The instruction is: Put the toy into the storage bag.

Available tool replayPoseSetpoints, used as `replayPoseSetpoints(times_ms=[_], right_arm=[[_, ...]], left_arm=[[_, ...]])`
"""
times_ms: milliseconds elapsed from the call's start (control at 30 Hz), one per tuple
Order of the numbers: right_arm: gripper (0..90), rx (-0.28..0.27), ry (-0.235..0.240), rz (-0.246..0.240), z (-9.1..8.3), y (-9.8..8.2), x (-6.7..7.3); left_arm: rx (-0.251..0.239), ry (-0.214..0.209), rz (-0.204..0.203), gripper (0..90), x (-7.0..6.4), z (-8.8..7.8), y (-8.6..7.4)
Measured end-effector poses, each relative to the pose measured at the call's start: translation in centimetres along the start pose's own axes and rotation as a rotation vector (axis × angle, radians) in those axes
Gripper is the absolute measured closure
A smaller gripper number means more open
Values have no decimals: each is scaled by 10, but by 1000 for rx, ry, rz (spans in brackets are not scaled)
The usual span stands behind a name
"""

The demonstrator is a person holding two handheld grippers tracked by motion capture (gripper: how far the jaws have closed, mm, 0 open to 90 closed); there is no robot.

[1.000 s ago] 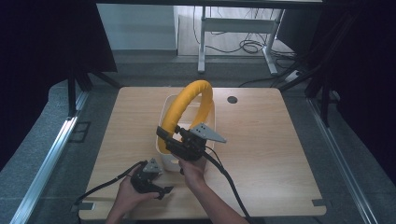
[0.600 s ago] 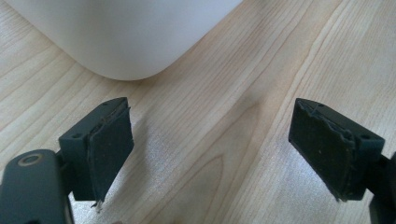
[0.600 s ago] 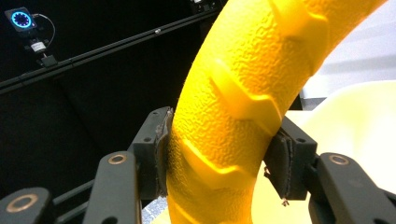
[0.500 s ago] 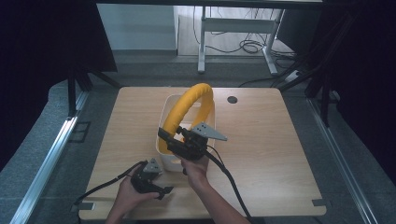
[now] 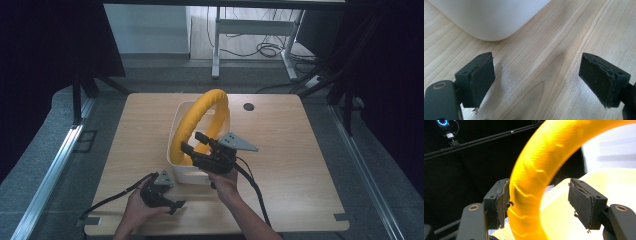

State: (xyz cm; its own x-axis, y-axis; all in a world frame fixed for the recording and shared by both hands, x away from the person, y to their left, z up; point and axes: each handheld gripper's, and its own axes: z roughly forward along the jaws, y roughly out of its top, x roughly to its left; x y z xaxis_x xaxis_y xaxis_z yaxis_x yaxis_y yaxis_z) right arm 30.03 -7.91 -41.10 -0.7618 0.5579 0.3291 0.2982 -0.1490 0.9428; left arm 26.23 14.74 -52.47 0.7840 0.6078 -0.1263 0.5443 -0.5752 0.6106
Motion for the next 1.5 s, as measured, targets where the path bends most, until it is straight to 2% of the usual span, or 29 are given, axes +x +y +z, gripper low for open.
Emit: replayPoseSetpoints(times_ms=[300,433,567,767,933,1000,1100,1233,1500], right_arm=[[353,-3,-36,8,-29,3,-25],[375,-10,-60,-3,-43,3,-37],[394,-11,-101,-9,-59,1,-52],[425,-1,-192,-7,-87,-7,-82],[478,20,-231,4,-107,-20,-102],[482,47,-243,12,-111,-25,-109],[485,65,-263,-11,-114,-30,-113],[483,98,-277,8,-117,-36,-120],[479,92,-278,-1,-119,-36,-121]], left_arm=[[-4,3,0,136,0,-1,0],[0,3,2,136,0,-1,0],[1,8,6,136,1,-2,0],[5,6,2,136,0,0,0],[8,6,3,136,1,0,0],[5,5,-1,136,0,1,0],[3,5,0,136,0,0,0],[2,5,2,136,1,0,0],[2,5,2,136,1,0,0]])
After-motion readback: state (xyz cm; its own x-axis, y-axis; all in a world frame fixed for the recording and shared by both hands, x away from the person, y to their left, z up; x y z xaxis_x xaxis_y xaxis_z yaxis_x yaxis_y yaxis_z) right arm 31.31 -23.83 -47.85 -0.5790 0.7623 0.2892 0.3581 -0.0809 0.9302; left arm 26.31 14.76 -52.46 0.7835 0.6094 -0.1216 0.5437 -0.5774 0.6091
